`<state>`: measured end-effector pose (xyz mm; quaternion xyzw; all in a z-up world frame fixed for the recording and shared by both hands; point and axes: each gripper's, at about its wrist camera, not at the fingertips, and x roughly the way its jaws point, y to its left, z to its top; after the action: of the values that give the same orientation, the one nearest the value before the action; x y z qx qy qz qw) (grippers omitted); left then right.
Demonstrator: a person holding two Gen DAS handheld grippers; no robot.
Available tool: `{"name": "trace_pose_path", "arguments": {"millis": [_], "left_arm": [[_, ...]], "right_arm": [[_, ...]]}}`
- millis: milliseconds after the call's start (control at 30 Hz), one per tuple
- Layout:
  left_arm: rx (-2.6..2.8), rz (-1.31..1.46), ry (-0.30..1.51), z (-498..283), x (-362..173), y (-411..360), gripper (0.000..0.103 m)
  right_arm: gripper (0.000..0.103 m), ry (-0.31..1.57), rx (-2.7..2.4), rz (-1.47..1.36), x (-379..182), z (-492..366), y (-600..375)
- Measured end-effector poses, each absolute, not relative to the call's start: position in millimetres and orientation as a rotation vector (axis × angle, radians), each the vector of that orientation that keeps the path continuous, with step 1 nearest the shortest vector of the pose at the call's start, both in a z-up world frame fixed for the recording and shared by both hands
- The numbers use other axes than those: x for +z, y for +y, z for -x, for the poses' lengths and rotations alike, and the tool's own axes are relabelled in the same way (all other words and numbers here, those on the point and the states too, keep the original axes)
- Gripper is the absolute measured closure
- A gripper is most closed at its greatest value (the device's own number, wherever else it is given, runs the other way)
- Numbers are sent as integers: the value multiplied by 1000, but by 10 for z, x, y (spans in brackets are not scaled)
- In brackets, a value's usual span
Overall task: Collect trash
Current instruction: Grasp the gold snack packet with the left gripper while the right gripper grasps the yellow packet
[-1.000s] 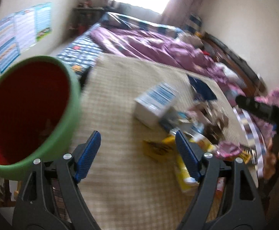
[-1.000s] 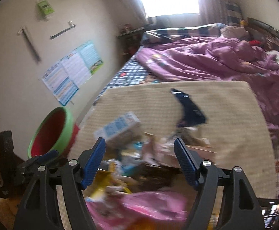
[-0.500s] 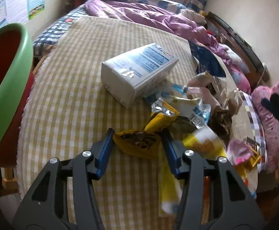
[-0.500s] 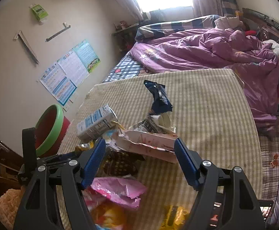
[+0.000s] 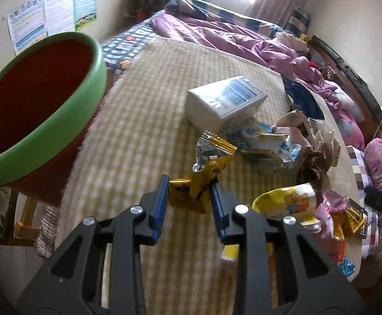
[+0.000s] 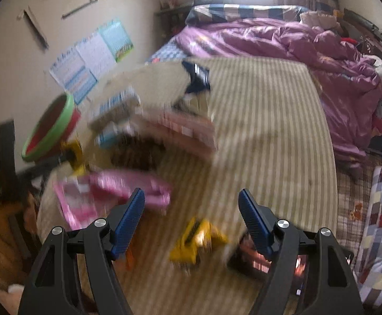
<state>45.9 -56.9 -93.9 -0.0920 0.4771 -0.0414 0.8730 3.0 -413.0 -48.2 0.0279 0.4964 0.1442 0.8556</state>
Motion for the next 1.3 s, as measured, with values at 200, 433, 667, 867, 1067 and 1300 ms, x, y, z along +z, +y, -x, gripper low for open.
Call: {"name": "trace_pose_path", "arguments": {"millis": [200,433,667,867,1067,1300], "left_arm": [[-53,225,1013,-496,-1011,-492,70],[-61,216,996,-509,-973,-507,62],[-76,209,983,-535,-940,-469,57],[-101,185,998,-582,-978,-475,53],[-126,147,1003,-682,-1000,-554,53],[-136,168,1060,-760,-1155,-549,77]], "right_arm": [[40,1114,315,-97,-688,72,-4126],[68,1188,294,-102,-851,49,-4113],[69,1083,273,-90,-585,-56,-4128],[69,975,280,-143,-310,-266,-4085],[69,967,400,-146,-230,-447,-3658],[62,1010,479,-142,-344,-447,-3268]]}}
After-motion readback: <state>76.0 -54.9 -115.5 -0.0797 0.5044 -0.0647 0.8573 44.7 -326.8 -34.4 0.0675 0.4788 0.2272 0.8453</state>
